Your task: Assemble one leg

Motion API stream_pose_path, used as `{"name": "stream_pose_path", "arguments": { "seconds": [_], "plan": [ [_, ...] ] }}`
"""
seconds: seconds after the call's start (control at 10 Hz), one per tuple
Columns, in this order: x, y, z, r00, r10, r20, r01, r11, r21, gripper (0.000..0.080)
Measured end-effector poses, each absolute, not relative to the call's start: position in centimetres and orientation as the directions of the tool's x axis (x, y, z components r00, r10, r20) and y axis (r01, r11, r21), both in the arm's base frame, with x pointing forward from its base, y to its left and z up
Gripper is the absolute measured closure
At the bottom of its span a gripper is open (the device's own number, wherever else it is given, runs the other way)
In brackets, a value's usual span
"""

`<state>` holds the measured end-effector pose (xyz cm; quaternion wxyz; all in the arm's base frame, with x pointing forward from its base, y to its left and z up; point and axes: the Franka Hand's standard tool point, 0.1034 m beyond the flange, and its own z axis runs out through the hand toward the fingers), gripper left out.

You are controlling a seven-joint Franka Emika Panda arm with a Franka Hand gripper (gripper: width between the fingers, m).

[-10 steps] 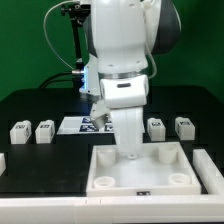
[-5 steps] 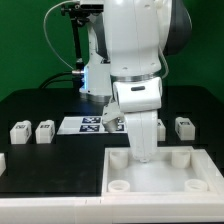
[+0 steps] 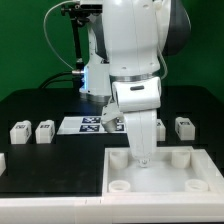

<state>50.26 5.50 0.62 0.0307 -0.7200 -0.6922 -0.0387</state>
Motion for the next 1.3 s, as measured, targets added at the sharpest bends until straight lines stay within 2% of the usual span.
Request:
{"name": "stream_pose_path", "arguments": {
  "seconds": [0.1,0.2,0.7,0.8,1.0,1.1,1.3],
  "plan": [
    [50.3,5.5,0.6,0.039,0.994,0.098,0.999,-0.040,0.009,0.0211],
    [50.3,5.5,0.6,0.039,0.994,0.098,0.999,-0.040,0.009,0.0169],
    [50.3,5.4,0.8,0.046,0.994,0.097,0.999,-0.047,0.011,0.0151],
    [50.2,5.5,2.0,0.076,0.993,0.092,0.997,-0.078,0.021,0.0151],
    [49.3,7.1,5.1,0.203,0.976,0.084,0.977,-0.207,0.042,0.0151],
    [48.1,8.6,5.7,0.239,0.968,0.079,0.969,-0.243,0.040,0.0151],
    [46.1,12.1,6.6,0.512,0.854,0.092,0.856,-0.516,0.020,0.0151]
  ]
}}
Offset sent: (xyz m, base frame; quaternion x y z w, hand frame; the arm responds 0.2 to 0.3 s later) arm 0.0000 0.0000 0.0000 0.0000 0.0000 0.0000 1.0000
